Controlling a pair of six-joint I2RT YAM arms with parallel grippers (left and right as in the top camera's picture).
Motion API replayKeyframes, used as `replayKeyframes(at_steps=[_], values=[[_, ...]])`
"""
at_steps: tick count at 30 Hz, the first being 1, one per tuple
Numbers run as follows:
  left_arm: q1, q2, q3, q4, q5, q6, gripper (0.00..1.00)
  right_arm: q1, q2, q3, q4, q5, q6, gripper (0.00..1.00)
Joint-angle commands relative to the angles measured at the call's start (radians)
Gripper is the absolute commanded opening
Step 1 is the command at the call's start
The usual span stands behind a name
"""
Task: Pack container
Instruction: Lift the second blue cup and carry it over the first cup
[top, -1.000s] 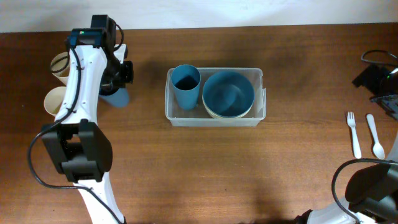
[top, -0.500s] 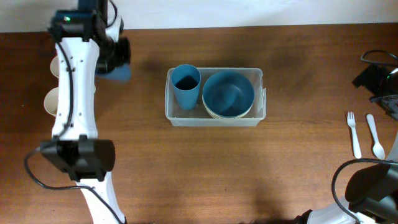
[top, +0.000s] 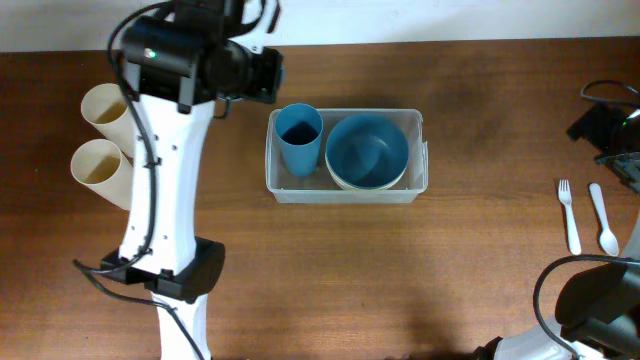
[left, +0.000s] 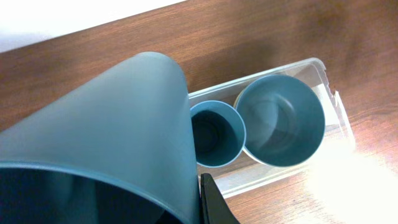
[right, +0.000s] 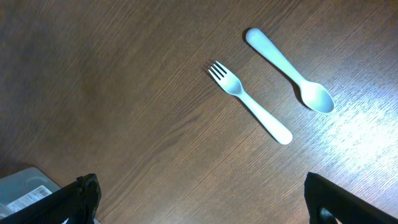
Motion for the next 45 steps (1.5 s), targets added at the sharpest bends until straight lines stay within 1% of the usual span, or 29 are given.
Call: replayKeyframes(at_steps=[1, 5, 12, 22, 26, 31, 45], values=[[-0.038, -0.027, 0.021, 0.001, -0.107, -0.002, 0.02, 0.000, 0.003, -0.005, 0.000, 0.002, 0.011, 0.99], [-0.064, -0.027, 0.021, -0.002, -0.087, -0.003, 0.01, 0.000, 0.003, -0.005, 0.000, 0.002, 0.011, 0.99], [-0.112, -0.029, 0.021, -0.002, 0.039, -0.002, 0.02, 0.000, 0.003, -0.005, 0.000, 0.002, 0.011, 0.99], [-0.116, -0.069, 0.000, -0.002, 0.036, 0.006, 0.02, 0.000, 0.003, -0.005, 0.000, 0.002, 0.011, 0.99], [-0.116, -0.088, -0.086, -0.002, 0.035, 0.028, 0.02, 0.000, 0.003, -0.005, 0.000, 0.002, 0.011, 0.99], [-0.116, -0.098, -0.190, -0.002, 0.036, 0.028, 0.02, 0.000, 0.003, -0.005, 0.000, 0.002, 0.011, 0.99], [-0.116, -0.099, -0.229, -0.002, 0.037, 0.027, 0.02, 0.000, 0.003, -0.005, 0.000, 0.002, 0.011, 0.99]])
